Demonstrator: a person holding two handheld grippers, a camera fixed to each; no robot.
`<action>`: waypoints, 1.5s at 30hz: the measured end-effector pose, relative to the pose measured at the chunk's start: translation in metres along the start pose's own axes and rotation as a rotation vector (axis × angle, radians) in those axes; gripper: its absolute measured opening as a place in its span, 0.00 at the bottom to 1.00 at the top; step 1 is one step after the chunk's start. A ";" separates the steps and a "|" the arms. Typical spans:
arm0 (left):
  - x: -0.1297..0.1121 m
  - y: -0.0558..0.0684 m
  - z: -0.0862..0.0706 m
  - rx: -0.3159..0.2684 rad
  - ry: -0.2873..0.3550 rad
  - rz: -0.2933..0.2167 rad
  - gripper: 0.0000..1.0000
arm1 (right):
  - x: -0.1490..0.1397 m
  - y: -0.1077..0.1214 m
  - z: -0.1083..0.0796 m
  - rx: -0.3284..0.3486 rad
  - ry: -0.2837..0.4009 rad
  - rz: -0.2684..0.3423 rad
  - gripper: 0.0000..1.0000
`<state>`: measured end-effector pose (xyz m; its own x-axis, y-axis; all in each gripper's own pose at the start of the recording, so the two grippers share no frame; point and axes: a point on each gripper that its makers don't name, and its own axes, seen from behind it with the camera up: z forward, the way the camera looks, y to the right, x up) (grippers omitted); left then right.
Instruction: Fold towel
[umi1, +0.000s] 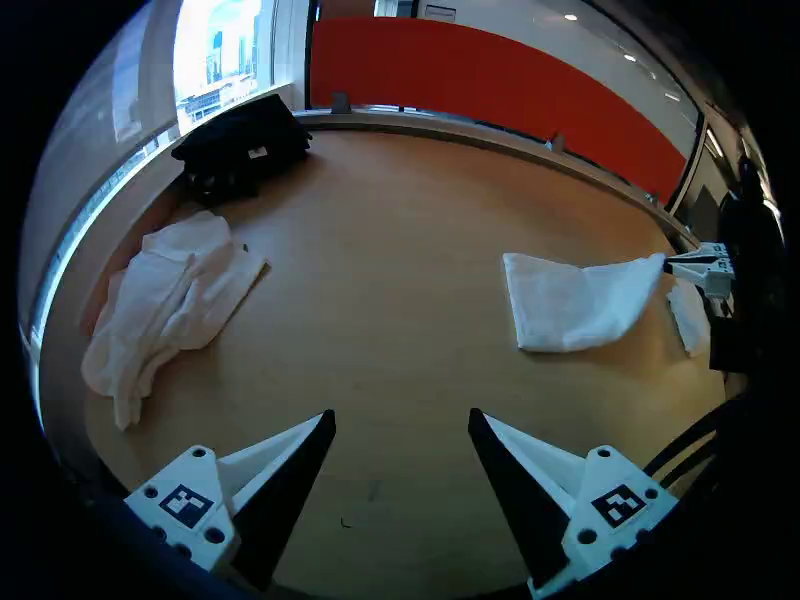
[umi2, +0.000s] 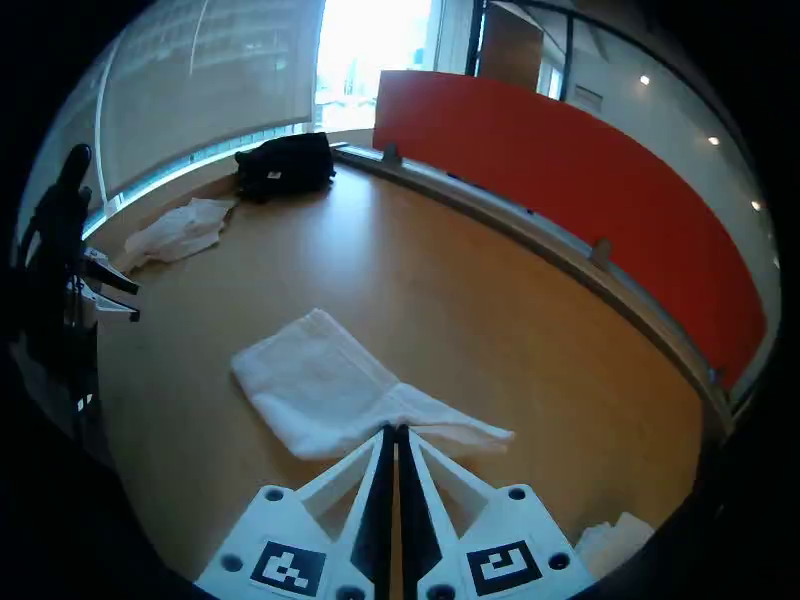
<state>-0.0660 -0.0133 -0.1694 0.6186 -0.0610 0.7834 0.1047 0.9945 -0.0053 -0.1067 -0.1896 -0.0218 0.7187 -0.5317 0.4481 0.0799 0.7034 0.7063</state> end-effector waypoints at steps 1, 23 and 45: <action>0.000 0.000 0.000 -0.001 0.001 -0.001 0.99 | 0.000 -0.001 0.000 0.001 -0.001 -0.002 0.02; 0.004 -0.003 -0.010 -0.009 0.032 -0.027 0.99 | 0.050 -0.068 0.051 0.163 -0.045 -0.187 0.02; -0.013 -0.016 -0.019 0.010 0.032 -0.102 0.99 | 0.020 -0.144 0.115 0.330 -0.182 -0.232 0.08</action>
<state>-0.0611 -0.0298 -0.1909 0.6293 -0.1646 0.7595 0.1608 0.9837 0.0800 -0.1834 -0.3559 -0.0520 0.5724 -0.7526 0.3255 -0.0216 0.3830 0.9235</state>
